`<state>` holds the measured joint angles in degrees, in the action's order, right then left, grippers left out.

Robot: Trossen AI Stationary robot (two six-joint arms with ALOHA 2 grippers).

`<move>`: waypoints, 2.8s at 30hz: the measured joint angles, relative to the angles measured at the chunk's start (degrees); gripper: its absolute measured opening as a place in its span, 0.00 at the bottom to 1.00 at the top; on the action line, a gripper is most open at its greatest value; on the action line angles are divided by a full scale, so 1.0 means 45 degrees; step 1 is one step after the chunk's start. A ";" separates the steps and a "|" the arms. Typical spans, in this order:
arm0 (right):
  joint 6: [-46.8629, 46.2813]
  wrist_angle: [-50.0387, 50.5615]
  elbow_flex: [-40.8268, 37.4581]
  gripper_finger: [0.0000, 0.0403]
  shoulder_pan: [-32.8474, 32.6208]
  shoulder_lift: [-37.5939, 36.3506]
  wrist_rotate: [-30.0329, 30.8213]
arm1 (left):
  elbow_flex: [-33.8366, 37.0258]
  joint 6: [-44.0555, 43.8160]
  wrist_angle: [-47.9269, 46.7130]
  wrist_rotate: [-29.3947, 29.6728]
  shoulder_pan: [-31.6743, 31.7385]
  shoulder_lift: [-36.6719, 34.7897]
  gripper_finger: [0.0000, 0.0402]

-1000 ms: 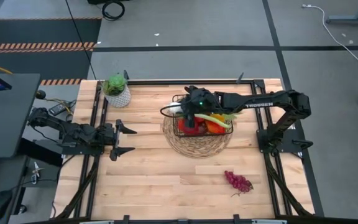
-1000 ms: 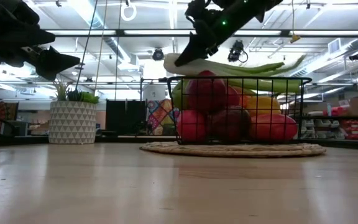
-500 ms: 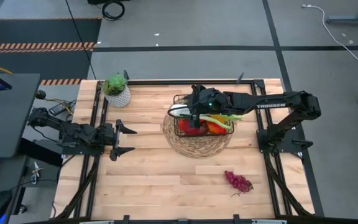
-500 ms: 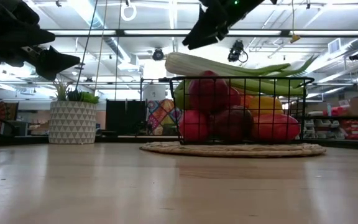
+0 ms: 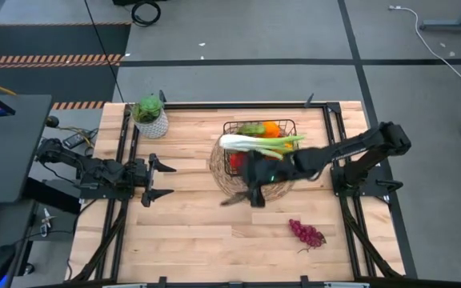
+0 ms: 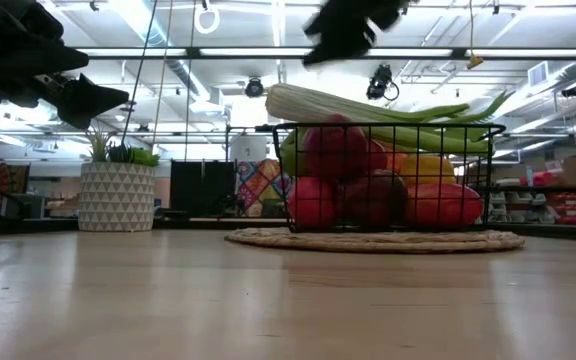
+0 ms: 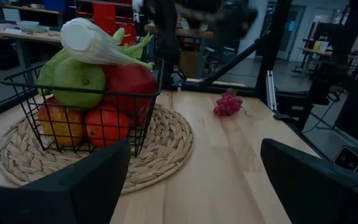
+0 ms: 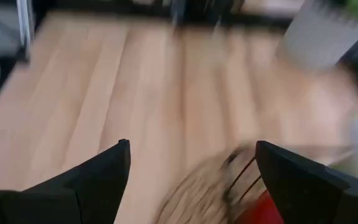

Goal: Build produce basket
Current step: Put the red grapes into the black wire basket

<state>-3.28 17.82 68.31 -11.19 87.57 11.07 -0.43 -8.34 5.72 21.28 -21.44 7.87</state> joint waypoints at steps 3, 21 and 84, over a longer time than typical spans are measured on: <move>-0.1299 0.1075 -0.0067 0.87 -0.0739 0.0394 0.0242 | 0.0000 0.0005 0.0000 0.0000 -0.0003 0.0003 0.92; -1.2349 0.9297 -0.0213 0.87 -0.4906 0.0618 -0.0213 | 0.0000 0.0003 0.0014 0.0005 0.0002 0.0001 0.92; -1.0923 0.8691 -0.0291 0.34 -0.4593 0.0442 0.0966 | 0.0000 0.0000 0.0000 0.0000 -0.0001 0.0000 0.92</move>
<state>-52.43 56.93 67.00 -31.86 89.56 15.42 -0.43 -8.34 5.72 21.28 -21.44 7.87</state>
